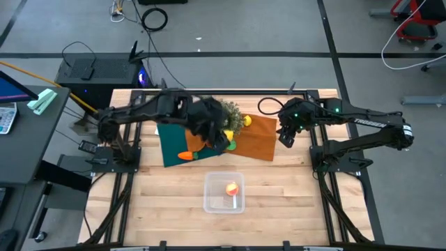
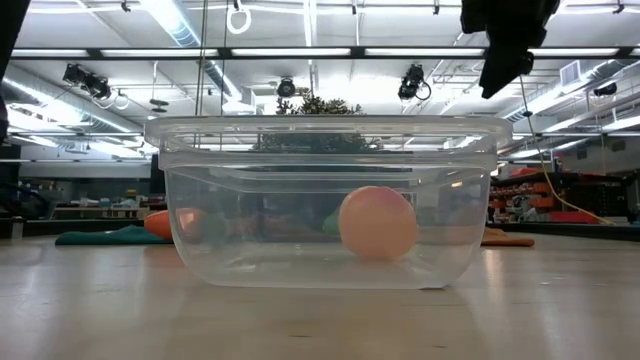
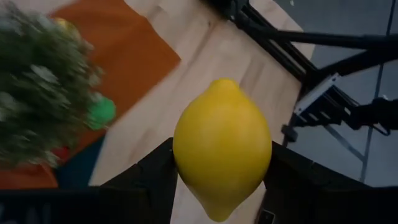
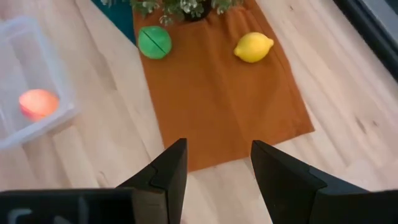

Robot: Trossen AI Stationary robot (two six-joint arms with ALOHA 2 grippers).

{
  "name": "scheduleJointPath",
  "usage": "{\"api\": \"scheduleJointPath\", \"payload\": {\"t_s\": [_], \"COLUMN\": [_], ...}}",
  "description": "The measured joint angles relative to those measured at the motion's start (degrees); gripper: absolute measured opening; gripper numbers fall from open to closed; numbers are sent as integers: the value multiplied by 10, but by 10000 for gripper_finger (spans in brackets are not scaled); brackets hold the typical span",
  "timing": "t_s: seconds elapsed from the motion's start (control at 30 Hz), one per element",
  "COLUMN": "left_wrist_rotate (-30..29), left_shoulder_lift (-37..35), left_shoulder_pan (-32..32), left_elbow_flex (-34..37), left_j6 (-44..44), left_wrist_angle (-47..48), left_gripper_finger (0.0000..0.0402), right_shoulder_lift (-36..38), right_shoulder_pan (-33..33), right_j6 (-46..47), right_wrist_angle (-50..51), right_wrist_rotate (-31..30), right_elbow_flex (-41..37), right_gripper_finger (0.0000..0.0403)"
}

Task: Pick and placing Produce into tupperware
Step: Put the left lemon into the transparent bin

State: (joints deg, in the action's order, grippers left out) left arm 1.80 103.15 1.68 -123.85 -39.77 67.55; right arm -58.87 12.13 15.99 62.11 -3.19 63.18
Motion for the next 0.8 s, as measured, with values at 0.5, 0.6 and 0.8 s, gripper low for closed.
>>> {"api": "scheduleJointPath", "payload": {"t_s": [0.5, 0.6, 0.8], "left_wrist_rotate": [-33, -33, -31], "left_shoulder_lift": [73, 110, 174], "left_shoulder_pan": [128, 145, 169], "left_elbow_flex": [0, 1, 1], "left_j6": [-28, -34, -68], "left_wrist_angle": [1, 0, -2], "left_gripper_finger": [204, 204, 204], "right_shoulder_lift": [1, 1, 1], "right_shoulder_pan": [-96, -118, -160], "right_j6": [141, 173, 212], "right_wrist_angle": [3, 6, 18], "right_wrist_rotate": [58, 58, 59], "right_elbow_flex": [0, 0, 0], "right_gripper_finger": [146, 146, 146]}}
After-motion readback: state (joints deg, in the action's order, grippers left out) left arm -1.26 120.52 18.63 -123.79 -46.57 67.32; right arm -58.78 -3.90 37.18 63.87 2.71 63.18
